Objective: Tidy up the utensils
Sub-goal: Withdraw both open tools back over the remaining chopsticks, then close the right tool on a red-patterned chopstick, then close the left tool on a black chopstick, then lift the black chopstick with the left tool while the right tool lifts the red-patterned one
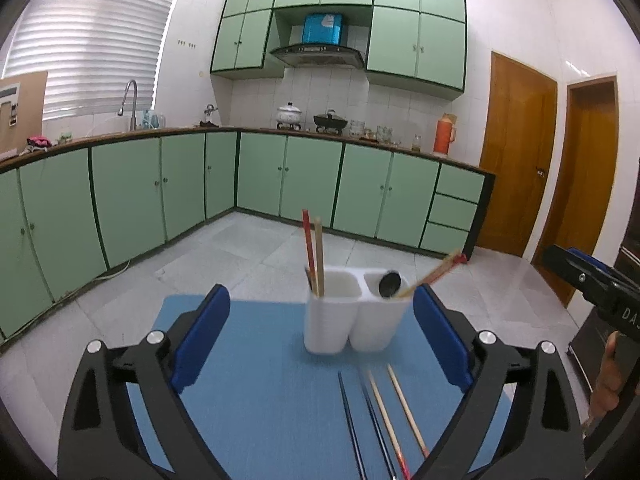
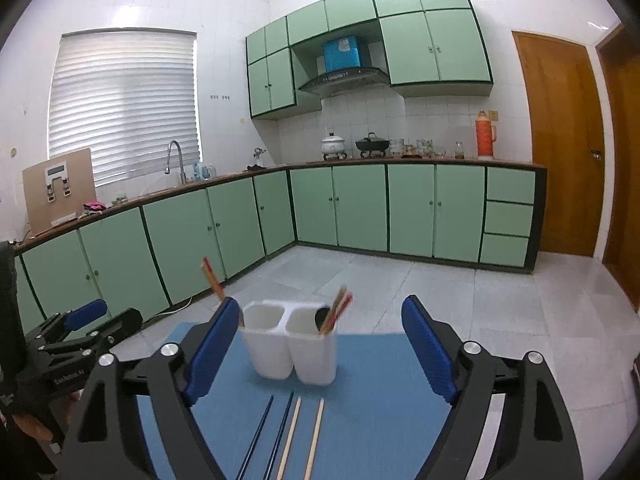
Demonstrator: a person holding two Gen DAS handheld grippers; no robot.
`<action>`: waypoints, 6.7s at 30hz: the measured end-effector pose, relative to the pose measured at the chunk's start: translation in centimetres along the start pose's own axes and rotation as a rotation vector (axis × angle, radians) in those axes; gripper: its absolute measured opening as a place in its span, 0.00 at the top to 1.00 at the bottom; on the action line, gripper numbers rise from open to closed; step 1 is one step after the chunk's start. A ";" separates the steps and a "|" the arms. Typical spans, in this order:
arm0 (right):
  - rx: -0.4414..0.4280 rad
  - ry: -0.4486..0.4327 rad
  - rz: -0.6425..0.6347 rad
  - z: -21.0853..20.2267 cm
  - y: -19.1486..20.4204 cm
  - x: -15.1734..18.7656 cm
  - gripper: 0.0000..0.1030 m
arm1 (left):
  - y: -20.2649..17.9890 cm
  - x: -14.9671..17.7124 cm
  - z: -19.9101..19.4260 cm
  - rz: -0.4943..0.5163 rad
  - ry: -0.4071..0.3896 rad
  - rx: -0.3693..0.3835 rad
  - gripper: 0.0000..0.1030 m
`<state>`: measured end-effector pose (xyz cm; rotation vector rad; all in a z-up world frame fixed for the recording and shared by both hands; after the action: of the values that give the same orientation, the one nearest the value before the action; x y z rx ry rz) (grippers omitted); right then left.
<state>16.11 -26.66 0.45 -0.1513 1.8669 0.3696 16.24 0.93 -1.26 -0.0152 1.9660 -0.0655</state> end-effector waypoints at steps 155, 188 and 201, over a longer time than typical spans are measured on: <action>-0.017 0.210 0.080 -2.5 0.3 5.7 0.94 | -4.4 3.9 -4.9 0.129 0.146 0.081 0.95; -0.074 0.184 -0.001 -1.2 1.0 0.8 0.95 | -3.1 -1.4 -4.1 0.078 0.068 0.104 0.95; -0.098 0.051 -0.032 -2.4 1.6 -4.7 0.95 | -3.5 -7.4 -4.2 0.039 -0.083 0.090 0.95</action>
<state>15.03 -26.25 5.87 -0.2586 1.8948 0.4389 15.12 -2.10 7.33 0.0778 1.8781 -0.1260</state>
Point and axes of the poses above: each gripper's, at about its wrist camera, not at the fingertips, and z roughly the way its jaws point, y to its left, x to its underside, the point moved 1 cm from there along z, roughly the way its jaws point, and after that the axes turned 10 degrees about -x, right-handed, at the moved point
